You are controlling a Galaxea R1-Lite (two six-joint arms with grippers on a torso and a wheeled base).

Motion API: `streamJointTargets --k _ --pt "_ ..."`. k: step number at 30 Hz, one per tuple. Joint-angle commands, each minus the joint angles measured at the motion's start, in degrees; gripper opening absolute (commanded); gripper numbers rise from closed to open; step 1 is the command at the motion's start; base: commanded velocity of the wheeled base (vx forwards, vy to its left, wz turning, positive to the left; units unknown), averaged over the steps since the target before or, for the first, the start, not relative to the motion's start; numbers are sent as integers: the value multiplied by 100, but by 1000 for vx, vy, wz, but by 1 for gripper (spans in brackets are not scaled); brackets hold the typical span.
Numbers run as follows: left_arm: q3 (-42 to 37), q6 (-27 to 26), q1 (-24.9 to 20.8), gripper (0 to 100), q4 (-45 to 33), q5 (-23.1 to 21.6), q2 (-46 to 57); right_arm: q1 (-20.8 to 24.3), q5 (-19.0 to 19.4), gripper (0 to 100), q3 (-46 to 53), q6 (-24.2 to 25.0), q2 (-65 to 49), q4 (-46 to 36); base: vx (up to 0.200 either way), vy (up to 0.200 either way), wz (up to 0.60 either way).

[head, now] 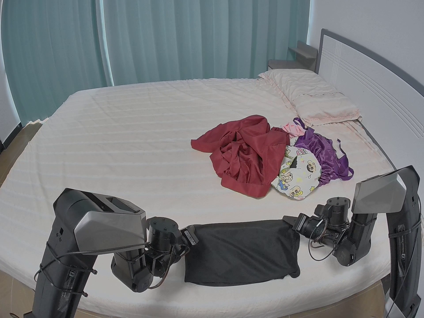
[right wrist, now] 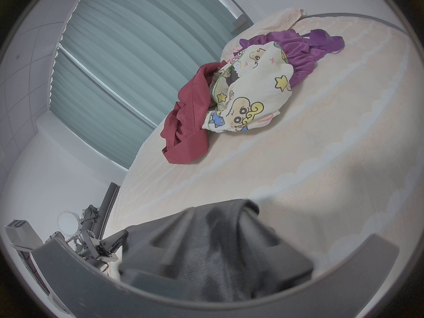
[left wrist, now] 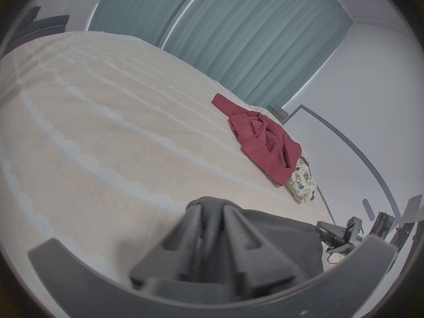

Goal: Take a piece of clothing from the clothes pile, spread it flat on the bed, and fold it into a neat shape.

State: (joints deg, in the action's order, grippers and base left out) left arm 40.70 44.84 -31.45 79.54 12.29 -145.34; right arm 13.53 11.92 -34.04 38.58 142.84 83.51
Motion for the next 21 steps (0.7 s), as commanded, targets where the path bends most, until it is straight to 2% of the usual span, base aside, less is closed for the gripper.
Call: streamJointTargets --k 1,4,5,7,8,9,12,16,21 --pt "16 -1 -10 100 17 -7 -74 -8 3 100 99 -70 16 228 0 0 0" --pt "-10 -1 16 100 26 -7 -74 -131 -15 100 283 -316 -28 456 0 0 0" --pt "-80 8 34 100 26 2 -56 -395 100 100 705 -659 -195 605 0 0 0" --pt "-212 25 34 100 44 2 -30 -518 363 100 1066 -967 -265 605 0 0 0" --pt "-212 25 34 100 44 2 -30 -518 363 100 1066 -967 -265 605 0 0 0" --pt "-335 34 43 100 61 2 -30 -632 838 100 1435 -1380 -292 605 0 0 0" --pt "-625 69 51 100 61 -25 32 -676 1418 100 1936 -2004 -274 614 0 0 0" --pt "-783 324 122 100 70 -209 234 -703 2007 100 2323 -2839 -142 614 0 0 0" --pt "-827 429 122 100 61 -385 260 -650 2446 100 2569 -3252 -89 614 0 0 0"
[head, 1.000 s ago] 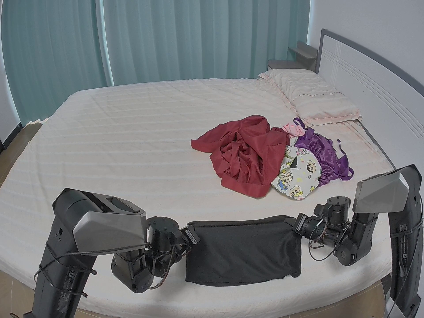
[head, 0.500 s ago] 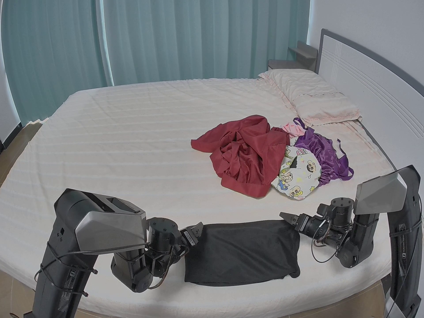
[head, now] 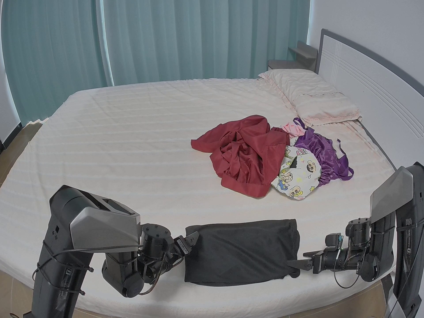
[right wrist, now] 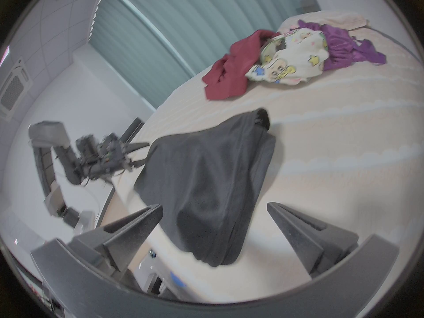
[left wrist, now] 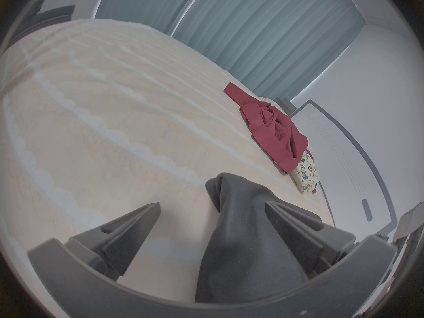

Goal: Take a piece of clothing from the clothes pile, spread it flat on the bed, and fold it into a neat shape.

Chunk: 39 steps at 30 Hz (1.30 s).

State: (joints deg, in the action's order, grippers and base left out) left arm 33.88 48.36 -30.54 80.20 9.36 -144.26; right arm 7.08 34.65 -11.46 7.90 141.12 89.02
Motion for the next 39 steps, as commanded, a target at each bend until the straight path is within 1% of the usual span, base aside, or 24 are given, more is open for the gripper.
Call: streamJointTargets --k 1,7,10,11,16,21,25,31,32,37,39 --pt "-136 68 30 100 4 -92 135 30 157 100 285 -192 109 63 0 0 0" --pt "-118 60 30 100 4 -92 127 188 130 100 170 -157 188 72 0 0 0" --pt "-109 60 30 100 -5 -92 127 223 121 100 100 -43 188 63 0 0 0" --pt "-109 60 30 100 4 -92 127 232 121 0 91 -8 188 54 0 0 0" --pt "-101 60 30 100 4 -92 118 241 104 0 241 10 188 63 0 0 0" --pt "-109 60 30 100 4 -92 118 162 95 0 408 -148 135 54 0 0 0" --pt "-109 60 30 100 4 -92 118 -5 104 0 504 -289 39 63 0 0 0" --pt "-101 60 30 100 4 -92 127 21 95 0 504 -430 118 54 0 0 0" --pt "-101 68 30 100 4 -92 135 30 95 100 513 -438 135 54 0 0 0" --pt "-118 86 39 100 4 -49 337 4 104 100 504 -474 91 72 0 0 0" --pt "-215 385 4 100 4 -66 777 -32 95 100 425 -535 39 90 0 0 0"
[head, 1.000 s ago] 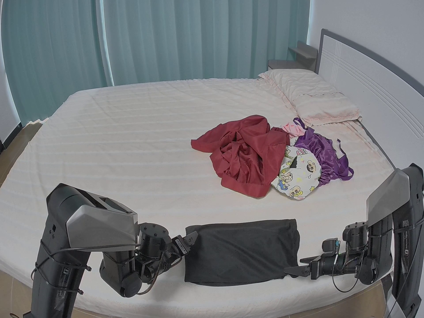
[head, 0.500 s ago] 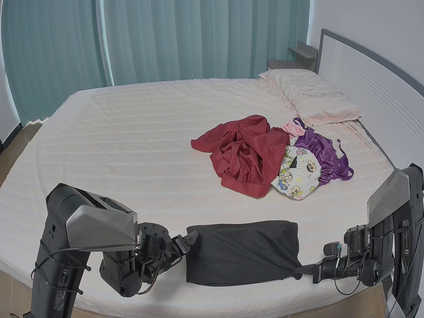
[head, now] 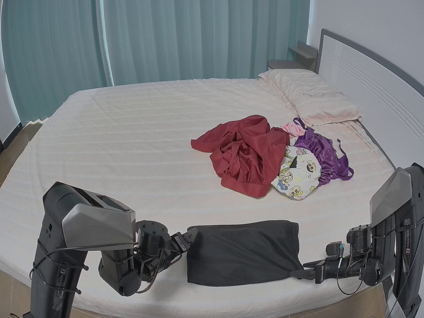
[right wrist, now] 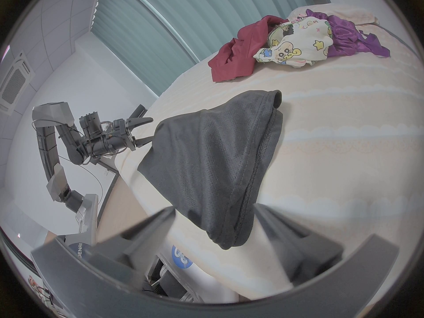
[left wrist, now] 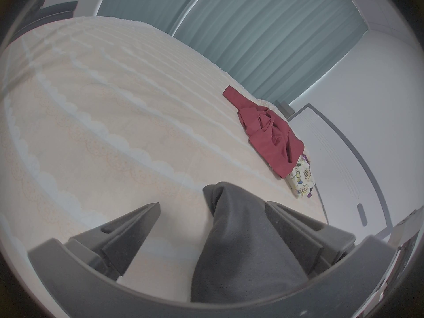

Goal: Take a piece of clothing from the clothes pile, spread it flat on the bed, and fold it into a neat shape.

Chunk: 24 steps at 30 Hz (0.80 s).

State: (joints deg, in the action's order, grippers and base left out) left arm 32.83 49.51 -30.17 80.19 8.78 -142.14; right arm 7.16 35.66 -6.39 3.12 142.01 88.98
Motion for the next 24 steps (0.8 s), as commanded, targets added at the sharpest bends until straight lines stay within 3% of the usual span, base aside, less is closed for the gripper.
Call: streamJointTargets --k 1,5,6,7,8,10,15,24 --pt "-128 376 -41 100 5 -34 661 -39 -15 100 -135 -40 -121 93 0 0 0" --pt "-145 507 -164 100 -12 -139 820 -56 -103 100 -346 470 -683 58 0 0 0" --pt "-136 507 -314 100 -3 -139 811 -21 -120 100 -539 1024 -806 58 0 0 0" --pt "-136 507 -314 100 -3 -139 811 -21 -120 100 -539 1024 -806 58 0 0 0" --pt "-136 507 -428 100 -3 -139 820 -12 -200 100 -864 1586 -771 67 0 0 0" --pt "-136 507 -551 100 -3 -139 802 -21 -472 100 -1216 1938 -578 58 0 0 0" --pt "-101 499 -709 100 5 -131 723 5 -1184 100 -2121 2193 178 49 0 0 0" --pt "-49 490 -868 100 5 -122 565 155 -1298 100 -2745 2456 494 -162 0 0 0"
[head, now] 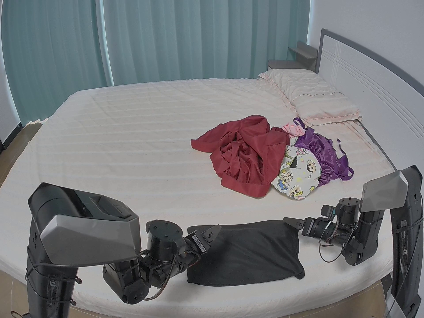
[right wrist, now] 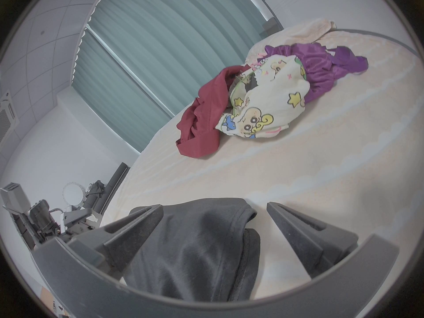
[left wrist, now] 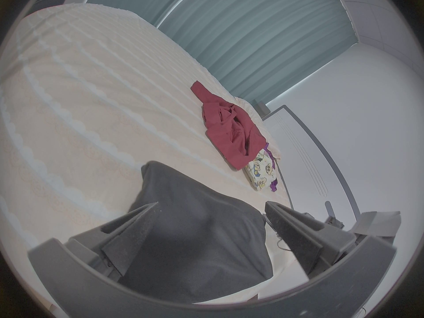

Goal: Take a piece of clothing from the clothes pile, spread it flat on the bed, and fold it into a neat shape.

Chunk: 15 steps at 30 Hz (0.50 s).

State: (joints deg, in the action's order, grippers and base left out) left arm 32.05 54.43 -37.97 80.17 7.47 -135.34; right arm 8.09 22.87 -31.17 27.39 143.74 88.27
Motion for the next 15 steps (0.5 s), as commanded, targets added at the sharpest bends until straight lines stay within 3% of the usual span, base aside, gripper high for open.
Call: streamJointTargets --k 1,4,5,15 --pt "38 -3 -96 100 8 9 -133 61 -19 100 -293 29 313 -144 0 0 0" --pt "29 -3 -96 100 8 9 -133 69 -11 100 -355 47 313 -258 0 0 0" --pt "29 -3 -96 100 8 9 -133 78 -19 0 -381 56 321 -258 0 0 0" --pt "117 -20 -87 100 -1 9 -344 34 -274 0 -504 328 286 -161 0 0 0"
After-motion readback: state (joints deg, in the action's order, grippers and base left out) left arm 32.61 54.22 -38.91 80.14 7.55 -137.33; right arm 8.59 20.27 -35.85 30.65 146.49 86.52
